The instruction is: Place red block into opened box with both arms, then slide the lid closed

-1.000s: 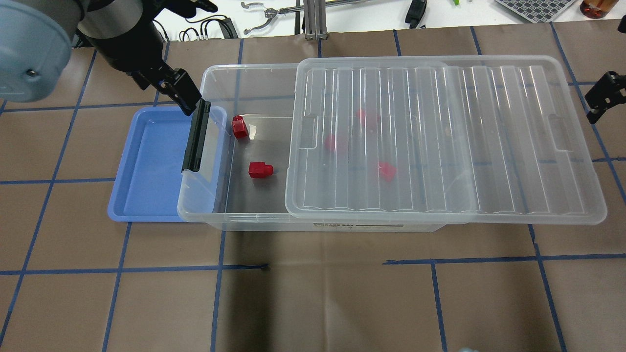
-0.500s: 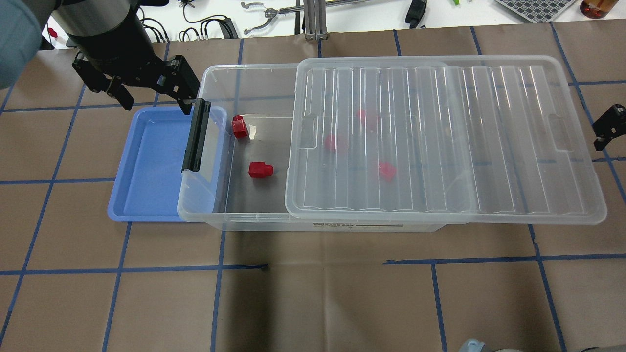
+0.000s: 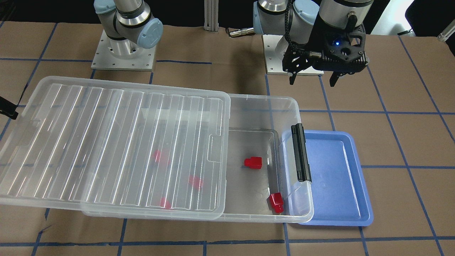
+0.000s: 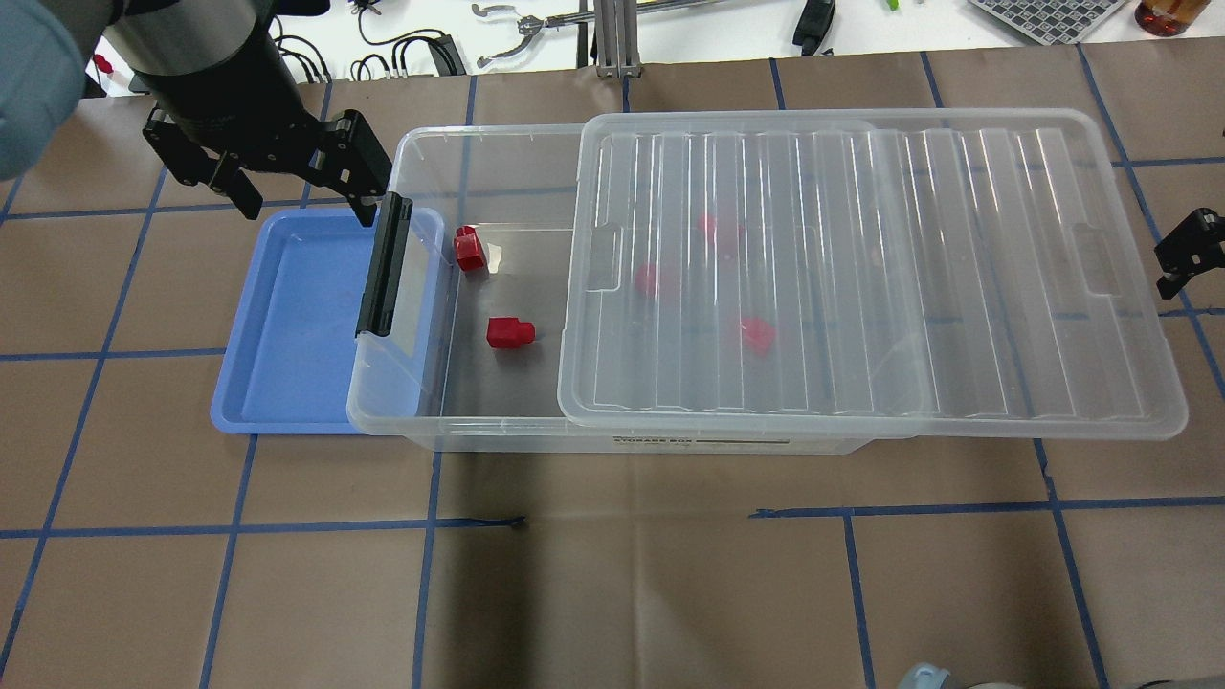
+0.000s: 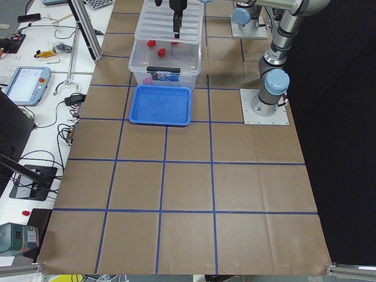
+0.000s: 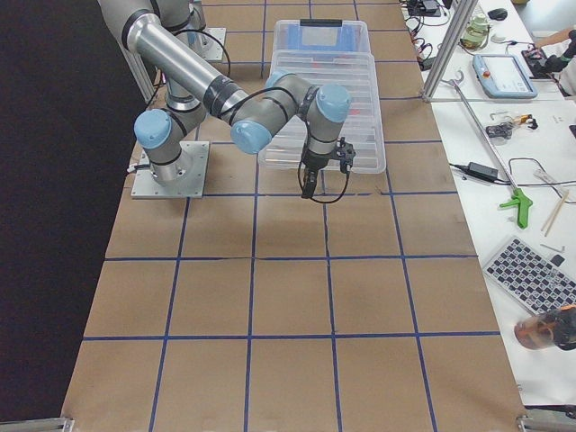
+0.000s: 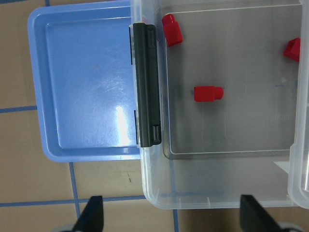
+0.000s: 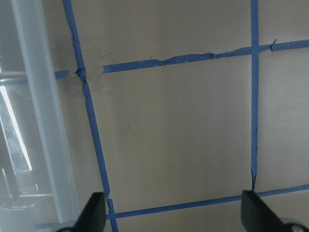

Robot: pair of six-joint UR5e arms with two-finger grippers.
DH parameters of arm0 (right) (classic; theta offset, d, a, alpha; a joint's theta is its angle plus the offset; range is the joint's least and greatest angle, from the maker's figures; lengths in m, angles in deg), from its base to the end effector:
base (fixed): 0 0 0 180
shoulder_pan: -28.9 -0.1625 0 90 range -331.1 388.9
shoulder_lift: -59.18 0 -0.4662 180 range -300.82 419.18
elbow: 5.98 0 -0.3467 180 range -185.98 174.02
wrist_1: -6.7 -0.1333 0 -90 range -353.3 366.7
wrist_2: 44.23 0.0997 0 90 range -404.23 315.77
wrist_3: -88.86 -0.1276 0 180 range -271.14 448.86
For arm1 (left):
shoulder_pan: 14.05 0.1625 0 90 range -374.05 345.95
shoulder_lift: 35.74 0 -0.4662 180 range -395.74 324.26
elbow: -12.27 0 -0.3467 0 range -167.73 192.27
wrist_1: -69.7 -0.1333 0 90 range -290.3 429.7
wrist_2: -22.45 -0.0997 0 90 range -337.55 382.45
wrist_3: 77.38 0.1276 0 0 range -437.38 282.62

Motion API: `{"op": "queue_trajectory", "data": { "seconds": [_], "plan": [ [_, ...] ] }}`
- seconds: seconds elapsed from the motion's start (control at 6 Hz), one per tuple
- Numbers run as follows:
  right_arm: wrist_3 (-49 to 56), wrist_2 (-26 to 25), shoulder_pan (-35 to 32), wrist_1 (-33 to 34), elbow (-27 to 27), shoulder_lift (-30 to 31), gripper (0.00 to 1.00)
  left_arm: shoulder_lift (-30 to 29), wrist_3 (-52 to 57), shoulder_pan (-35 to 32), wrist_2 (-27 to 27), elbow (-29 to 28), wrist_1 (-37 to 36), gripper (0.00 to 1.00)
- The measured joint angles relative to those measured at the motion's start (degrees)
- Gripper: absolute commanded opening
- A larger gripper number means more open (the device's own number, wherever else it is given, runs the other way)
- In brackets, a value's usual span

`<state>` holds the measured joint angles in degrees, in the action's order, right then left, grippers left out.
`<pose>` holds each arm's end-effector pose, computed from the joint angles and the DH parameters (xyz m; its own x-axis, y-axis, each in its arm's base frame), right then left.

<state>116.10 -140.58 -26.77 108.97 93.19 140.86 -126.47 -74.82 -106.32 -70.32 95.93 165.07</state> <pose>-0.1756 -0.4685 0.3842 -0.9918 0.1145 0.0563 0.1211 0.9839 0.1313 -0.1449 -0.4458 0.5355 -0.9953 0.0840 -0.0485 0.0841 0.9965 -0.0020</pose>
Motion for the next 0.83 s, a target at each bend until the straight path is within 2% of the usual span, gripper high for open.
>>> {"op": "queue_trajectory", "data": {
  "seconds": [0.33,0.83],
  "plan": [
    [0.0,0.2,-0.3,-0.2,1.4,0.6,1.00,0.1,1.2,1.2,2.2,0.7,-0.2,0.98],
    [-0.2,2.4,-1.9,-0.4,2.5,1.0,1.00,0.2,3.0,2.2,2.6,1.1,-0.3,0.98]
  ]
}}
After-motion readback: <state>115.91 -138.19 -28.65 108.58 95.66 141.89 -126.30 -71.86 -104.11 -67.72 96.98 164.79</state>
